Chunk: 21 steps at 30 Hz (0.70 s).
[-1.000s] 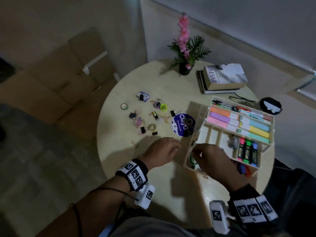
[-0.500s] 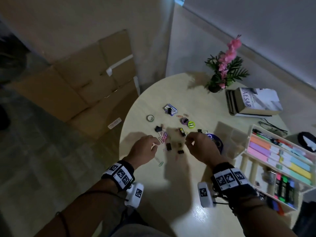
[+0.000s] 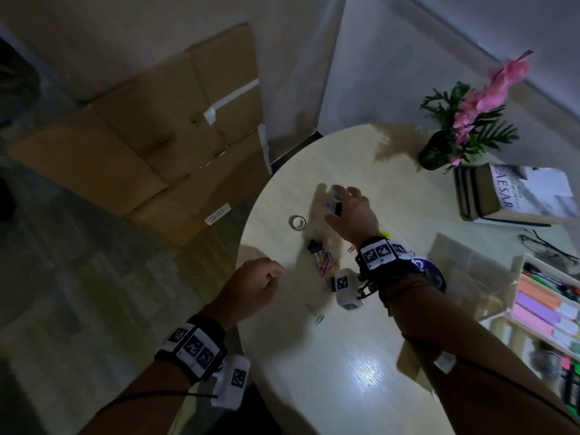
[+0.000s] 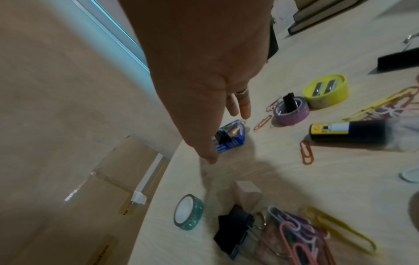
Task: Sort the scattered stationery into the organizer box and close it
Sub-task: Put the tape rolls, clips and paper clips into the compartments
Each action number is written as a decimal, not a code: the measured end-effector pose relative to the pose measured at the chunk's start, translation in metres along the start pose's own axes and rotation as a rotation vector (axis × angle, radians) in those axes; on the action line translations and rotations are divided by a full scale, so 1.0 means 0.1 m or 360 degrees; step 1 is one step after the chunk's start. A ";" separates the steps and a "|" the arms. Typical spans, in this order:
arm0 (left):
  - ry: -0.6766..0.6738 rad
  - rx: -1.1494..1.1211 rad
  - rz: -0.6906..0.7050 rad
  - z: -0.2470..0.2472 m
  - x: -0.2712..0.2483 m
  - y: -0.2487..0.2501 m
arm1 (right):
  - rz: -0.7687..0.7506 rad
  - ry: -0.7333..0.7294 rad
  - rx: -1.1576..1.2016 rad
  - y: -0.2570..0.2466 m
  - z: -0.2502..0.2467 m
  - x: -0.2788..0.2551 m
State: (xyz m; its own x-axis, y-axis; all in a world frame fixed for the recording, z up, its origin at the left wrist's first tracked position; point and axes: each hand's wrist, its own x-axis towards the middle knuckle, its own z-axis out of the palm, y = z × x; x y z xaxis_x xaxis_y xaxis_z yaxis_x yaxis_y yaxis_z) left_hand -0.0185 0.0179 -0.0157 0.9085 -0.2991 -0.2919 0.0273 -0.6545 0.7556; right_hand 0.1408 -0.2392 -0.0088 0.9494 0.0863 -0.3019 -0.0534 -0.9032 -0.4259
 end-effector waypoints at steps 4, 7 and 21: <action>0.0033 -0.0079 -0.0044 -0.07 -0.01 -0.09 | -0.0117 0.0012 -0.0133 0.09 0.16 0.11; 0.0025 -0.0122 -0.0069 -0.06 0.02 -0.14 | -0.0204 0.0091 -0.0216 0.13 0.20 0.07; -0.0043 -0.0006 0.0006 0.29 0.43 0.07 | -0.0179 0.0301 0.0495 0.34 0.20 -0.76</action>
State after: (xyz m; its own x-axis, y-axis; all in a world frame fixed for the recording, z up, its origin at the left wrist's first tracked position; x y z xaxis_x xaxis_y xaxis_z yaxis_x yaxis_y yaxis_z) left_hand 0.0088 -0.0196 -0.0394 0.8971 -0.3201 -0.3046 0.0256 -0.6505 0.7591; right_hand 0.0604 -0.2682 -0.0167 0.9935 0.0722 -0.0884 -0.0096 -0.7191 -0.6948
